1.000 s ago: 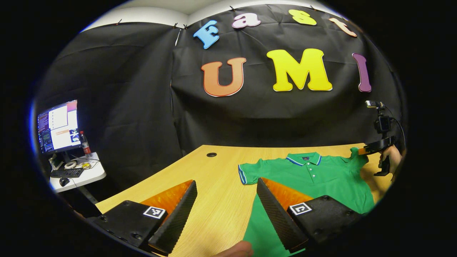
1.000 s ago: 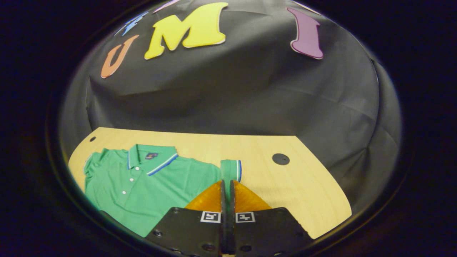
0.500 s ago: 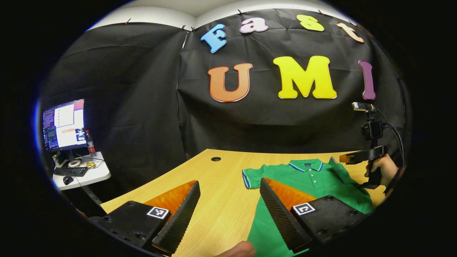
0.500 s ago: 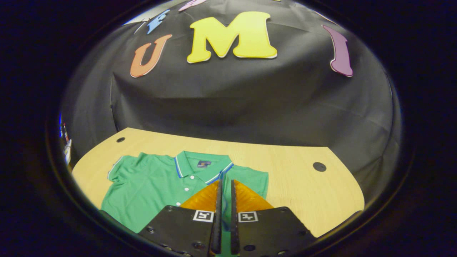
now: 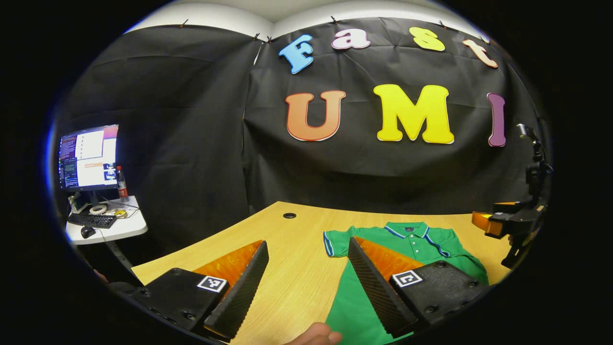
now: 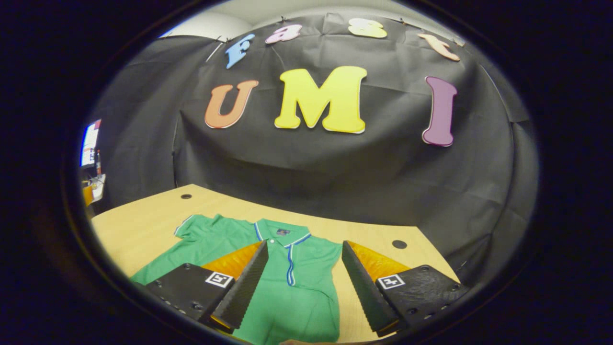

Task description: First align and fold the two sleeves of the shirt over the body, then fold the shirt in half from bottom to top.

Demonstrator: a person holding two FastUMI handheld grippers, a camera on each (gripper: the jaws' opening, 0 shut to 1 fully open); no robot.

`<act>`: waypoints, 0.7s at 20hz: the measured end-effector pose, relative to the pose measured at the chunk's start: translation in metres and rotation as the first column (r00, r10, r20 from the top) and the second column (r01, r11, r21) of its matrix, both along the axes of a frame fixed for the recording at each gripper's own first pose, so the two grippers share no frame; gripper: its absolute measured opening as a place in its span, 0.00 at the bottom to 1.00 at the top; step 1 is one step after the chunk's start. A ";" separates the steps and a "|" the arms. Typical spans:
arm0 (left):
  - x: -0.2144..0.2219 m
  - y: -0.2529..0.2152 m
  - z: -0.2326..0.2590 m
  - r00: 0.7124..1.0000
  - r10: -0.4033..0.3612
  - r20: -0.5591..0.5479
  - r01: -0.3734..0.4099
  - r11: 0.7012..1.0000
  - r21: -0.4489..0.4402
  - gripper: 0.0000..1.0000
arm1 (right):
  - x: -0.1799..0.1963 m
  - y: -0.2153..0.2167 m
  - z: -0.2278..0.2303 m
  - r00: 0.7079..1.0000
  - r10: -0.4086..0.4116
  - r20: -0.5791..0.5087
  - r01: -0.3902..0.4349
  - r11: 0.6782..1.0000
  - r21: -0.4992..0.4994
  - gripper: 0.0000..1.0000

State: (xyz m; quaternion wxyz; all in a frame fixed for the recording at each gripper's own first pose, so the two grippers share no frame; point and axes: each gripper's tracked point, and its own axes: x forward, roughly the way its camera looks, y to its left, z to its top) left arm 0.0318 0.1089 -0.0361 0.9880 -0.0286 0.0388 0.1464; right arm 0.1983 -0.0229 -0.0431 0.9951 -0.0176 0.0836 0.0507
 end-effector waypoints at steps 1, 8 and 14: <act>0.000 -0.004 0.002 1.000 -0.007 0.005 0.007 1.000 0.003 1.00 | -0.018 -0.008 0.000 1.000 -0.009 0.014 0.009 1.000 0.009 0.94; 0.006 -0.021 -0.008 1.000 0.000 0.003 0.000 1.000 0.021 1.00 | -0.141 -0.075 -0.030 0.988 -0.150 0.026 0.146 0.983 0.113 0.95; 0.014 -0.036 -0.045 0.999 0.001 -0.050 -0.001 1.000 0.005 1.00 | -0.190 -0.068 -0.052 0.996 -0.068 0.060 0.067 0.998 0.020 0.96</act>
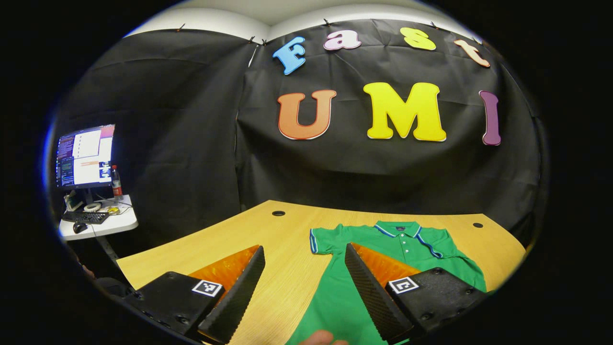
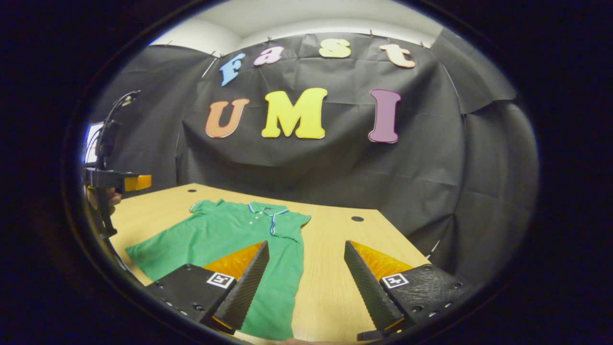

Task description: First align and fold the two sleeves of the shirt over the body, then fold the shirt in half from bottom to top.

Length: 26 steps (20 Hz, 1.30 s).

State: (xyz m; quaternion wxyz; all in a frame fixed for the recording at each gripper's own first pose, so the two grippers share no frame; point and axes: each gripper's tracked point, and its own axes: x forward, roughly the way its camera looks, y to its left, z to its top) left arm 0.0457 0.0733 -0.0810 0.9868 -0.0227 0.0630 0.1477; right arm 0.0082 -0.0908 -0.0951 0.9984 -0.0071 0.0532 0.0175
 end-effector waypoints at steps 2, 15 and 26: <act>0.002 0.003 -0.012 1.000 0.021 -0.020 -0.021 0.999 0.030 1.00 | -0.008 0.006 -0.005 0.999 0.037 0.005 -0.037 0.999 0.012 0.95; 0.158 0.067 0.022 0.992 0.086 -0.088 -0.094 0.991 -0.092 1.00 | -0.018 -0.023 0.006 0.997 0.026 0.076 -0.030 0.998 0.053 0.95; 0.270 0.076 -0.110 0.913 -0.005 -0.407 -0.075 0.981 -0.181 1.00 | -0.018 -0.038 -0.032 0.997 0.068 -0.022 -0.065 0.990 0.128 0.96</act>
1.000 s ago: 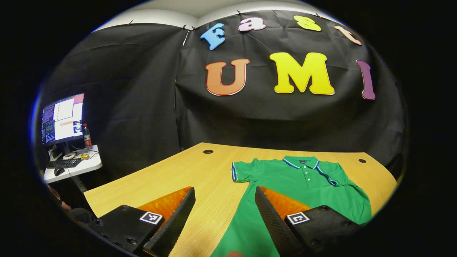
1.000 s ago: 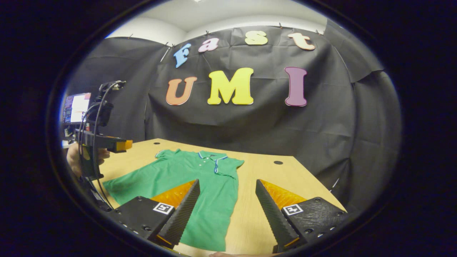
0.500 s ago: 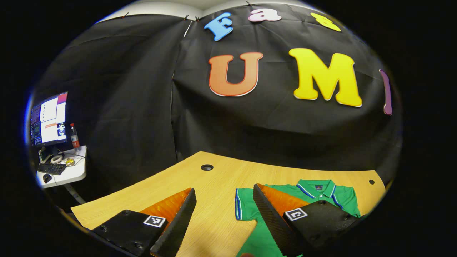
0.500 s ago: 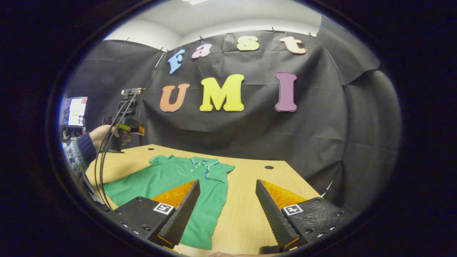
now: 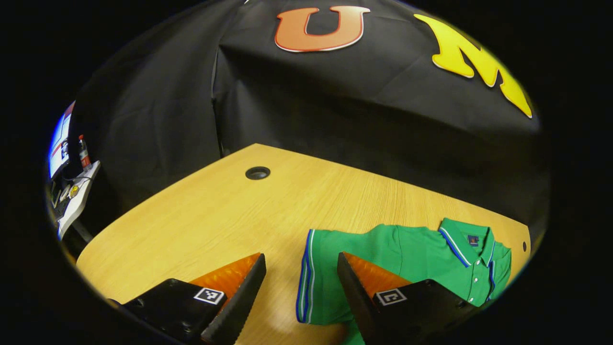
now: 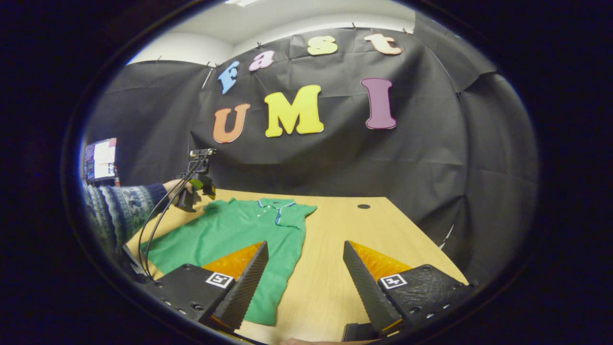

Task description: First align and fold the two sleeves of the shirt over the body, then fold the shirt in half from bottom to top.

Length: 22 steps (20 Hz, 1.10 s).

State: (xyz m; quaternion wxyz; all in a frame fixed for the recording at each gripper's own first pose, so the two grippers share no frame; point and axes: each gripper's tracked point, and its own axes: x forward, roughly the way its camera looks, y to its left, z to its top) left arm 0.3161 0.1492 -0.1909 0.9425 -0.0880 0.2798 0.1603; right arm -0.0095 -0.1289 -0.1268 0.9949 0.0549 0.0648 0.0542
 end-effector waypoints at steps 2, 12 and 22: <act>0.007 -0.013 -0.015 0.999 -0.044 -0.017 0.044 0.999 -0.031 0.93 | 0.004 0.003 -0.005 1.000 0.011 -0.013 -0.010 1.000 0.008 0.95; 0.017 -0.002 -0.011 0.996 -0.084 -0.043 0.085 0.996 0.025 0.09 | 0.021 0.009 -0.031 0.994 0.037 -0.100 -0.033 0.999 0.040 0.95; 0.028 -0.107 0.044 0.962 -0.263 -0.077 0.273 0.941 0.199 0.11 | 0.010 0.010 -0.030 0.996 0.008 -0.093 -0.007 1.000 0.009 0.92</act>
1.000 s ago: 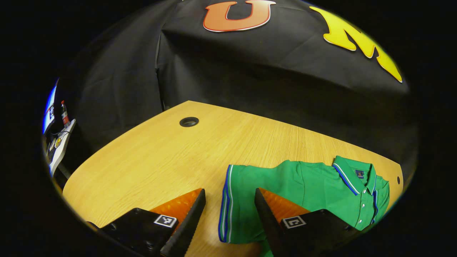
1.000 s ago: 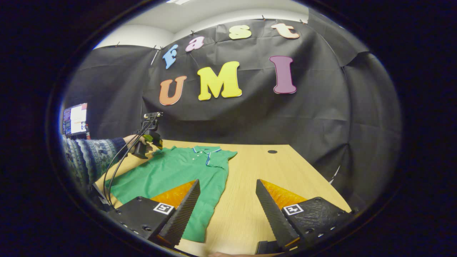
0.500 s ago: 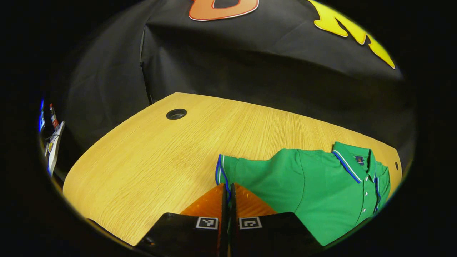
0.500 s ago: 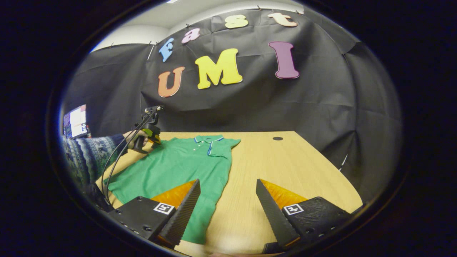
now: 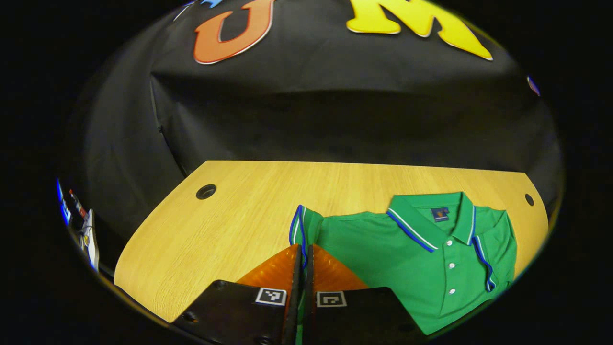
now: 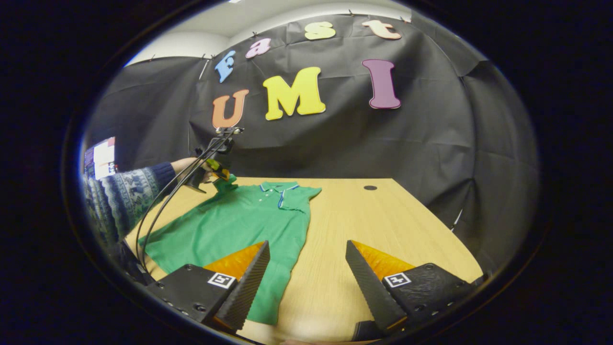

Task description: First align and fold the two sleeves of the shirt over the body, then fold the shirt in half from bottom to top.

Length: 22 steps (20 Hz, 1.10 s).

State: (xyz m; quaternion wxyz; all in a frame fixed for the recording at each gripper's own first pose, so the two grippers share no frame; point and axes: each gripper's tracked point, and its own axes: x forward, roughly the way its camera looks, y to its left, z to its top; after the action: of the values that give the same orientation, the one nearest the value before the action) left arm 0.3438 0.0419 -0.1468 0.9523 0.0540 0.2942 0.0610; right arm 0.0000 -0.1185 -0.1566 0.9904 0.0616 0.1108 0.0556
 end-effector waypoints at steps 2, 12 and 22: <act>-0.002 -0.037 0.011 0.998 -0.055 0.017 0.056 0.997 -0.059 0.38 | -0.003 0.003 0.000 1.000 -0.003 0.001 0.003 1.000 -0.003 0.96; -0.064 -0.064 0.103 0.975 -0.054 0.213 0.085 0.987 -0.139 1.00 | -0.030 0.013 0.014 1.000 -0.021 0.015 0.021 1.000 0.011 0.96; -0.224 -0.016 0.123 0.898 -0.018 0.439 0.072 0.992 -0.107 1.00 | -0.052 0.036 0.031 0.996 -0.039 0.075 0.040 0.999 -0.021 0.96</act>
State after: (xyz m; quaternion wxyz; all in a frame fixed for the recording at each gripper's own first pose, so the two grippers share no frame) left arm 0.1198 0.0262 -0.0238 0.9966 -0.0119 0.0749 0.0318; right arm -0.0518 -0.0824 -0.1252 0.9954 0.0504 0.0730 0.0370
